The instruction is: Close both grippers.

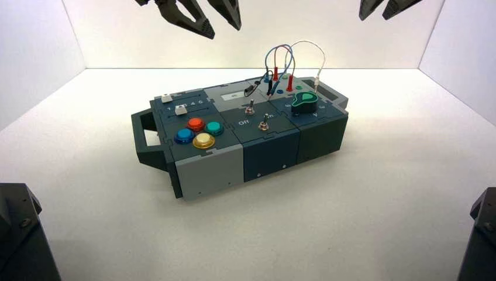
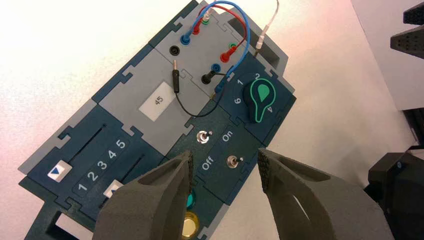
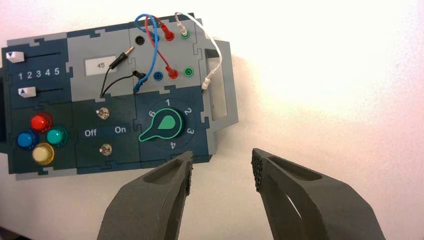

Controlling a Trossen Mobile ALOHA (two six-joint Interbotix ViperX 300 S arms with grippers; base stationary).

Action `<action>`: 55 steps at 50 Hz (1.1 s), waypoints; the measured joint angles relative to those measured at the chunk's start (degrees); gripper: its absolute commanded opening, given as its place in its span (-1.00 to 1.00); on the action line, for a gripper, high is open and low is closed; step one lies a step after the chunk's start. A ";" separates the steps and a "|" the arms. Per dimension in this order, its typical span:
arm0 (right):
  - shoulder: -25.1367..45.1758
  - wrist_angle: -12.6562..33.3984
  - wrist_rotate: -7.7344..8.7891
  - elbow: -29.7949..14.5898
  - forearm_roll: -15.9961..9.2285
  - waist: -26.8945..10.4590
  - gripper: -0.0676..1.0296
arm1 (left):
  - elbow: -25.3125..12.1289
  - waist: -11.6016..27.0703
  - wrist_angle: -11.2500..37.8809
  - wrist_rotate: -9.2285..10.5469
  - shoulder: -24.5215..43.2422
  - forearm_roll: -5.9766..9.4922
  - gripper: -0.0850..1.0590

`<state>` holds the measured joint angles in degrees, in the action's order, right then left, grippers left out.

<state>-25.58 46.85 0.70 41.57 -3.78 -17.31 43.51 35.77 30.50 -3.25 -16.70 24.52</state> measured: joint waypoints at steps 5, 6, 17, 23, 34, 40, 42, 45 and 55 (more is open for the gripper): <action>0.09 0.00 0.00 -0.09 -0.09 0.00 0.26 | 0.00 0.00 0.00 0.00 0.00 0.00 0.33; 0.18 0.00 0.09 -0.09 0.00 0.00 0.26 | 0.00 0.00 -0.09 0.00 0.00 0.00 0.33; 0.26 0.00 0.00 0.00 0.00 -0.09 0.26 | -0.09 0.00 -0.09 0.00 0.00 0.00 0.33; 0.35 0.00 0.09 0.00 0.09 0.00 0.26 | -0.09 0.00 -0.09 0.00 0.18 0.00 0.33; 0.44 0.09 0.09 0.00 0.09 0.00 0.26 | 0.00 0.09 -0.09 0.00 0.35 0.00 0.33; 0.44 0.00 0.09 0.09 0.09 0.00 0.21 | -0.09 0.00 -0.09 0.00 0.35 -0.09 0.27; 0.35 0.09 0.09 0.09 0.09 0.00 0.06 | -0.09 0.00 -0.09 0.00 0.44 0.00 0.13; 0.44 0.00 0.09 0.00 0.09 0.00 -0.30 | -0.09 0.00 -0.09 -0.18 0.53 -0.09 -0.26; 0.44 0.09 0.62 0.09 0.09 0.00 -0.92 | -0.09 0.00 -0.09 -0.44 0.62 0.00 -0.91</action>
<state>-25.14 46.93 1.32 41.66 -3.69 -17.31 43.42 35.77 30.41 -3.69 -16.08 24.52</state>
